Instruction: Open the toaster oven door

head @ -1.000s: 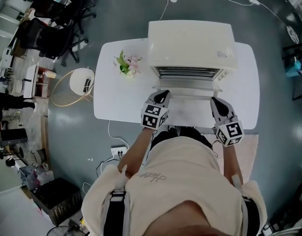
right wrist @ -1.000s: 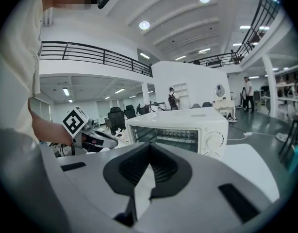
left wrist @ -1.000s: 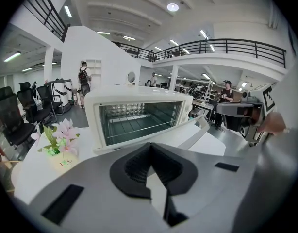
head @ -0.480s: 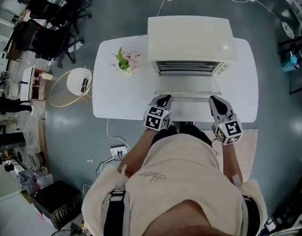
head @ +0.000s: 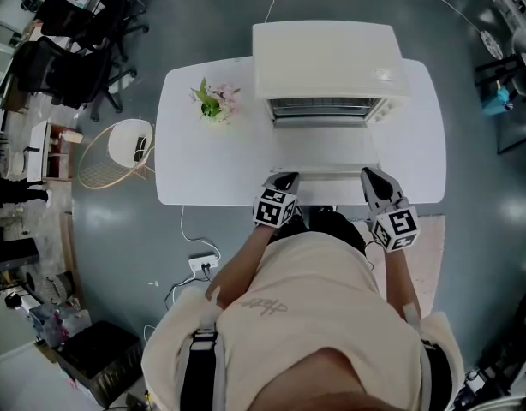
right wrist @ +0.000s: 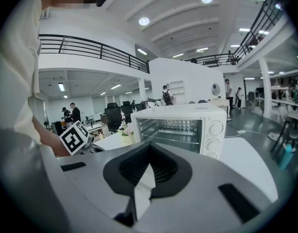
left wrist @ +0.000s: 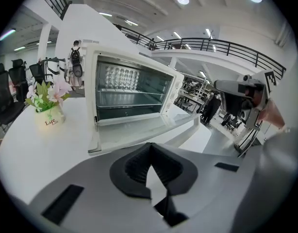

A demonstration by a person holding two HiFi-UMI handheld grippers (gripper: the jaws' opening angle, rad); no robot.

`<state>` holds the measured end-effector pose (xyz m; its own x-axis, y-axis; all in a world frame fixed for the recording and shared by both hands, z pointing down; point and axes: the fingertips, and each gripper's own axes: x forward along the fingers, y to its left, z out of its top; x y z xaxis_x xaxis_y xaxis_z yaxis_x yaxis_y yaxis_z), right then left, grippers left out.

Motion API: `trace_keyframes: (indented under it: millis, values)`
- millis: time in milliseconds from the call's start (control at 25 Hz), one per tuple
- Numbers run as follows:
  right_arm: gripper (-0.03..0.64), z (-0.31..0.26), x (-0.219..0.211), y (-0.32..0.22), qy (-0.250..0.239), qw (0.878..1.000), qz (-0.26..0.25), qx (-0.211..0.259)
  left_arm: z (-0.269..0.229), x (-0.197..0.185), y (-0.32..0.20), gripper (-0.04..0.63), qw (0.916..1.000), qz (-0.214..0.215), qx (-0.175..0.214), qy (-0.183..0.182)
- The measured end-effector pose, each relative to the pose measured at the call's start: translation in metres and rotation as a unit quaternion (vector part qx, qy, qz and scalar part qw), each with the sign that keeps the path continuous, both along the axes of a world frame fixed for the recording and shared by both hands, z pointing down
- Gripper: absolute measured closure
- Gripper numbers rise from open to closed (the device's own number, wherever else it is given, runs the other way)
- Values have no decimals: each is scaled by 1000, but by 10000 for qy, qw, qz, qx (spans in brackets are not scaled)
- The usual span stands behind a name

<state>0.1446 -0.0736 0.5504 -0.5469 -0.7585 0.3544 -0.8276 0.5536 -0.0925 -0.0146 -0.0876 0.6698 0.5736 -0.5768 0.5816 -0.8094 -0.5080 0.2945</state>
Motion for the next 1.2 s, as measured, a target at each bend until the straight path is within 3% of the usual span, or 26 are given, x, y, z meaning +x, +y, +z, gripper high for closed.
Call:
trace_keyframes:
  millis: [280, 520, 1200]
  values:
    - [609, 11, -14, 11, 84, 9999, -66, -11, 7, 2, 8, 577, 9998, 189, -28, 90]
    - [609, 13, -22, 20, 167, 9998, 9, -79, 27, 5, 19, 577, 9991, 264, -285, 162]
    - [609, 31, -14, 39, 379, 9985, 115, -379, 81, 6, 36, 577, 9964, 165, -785, 283]
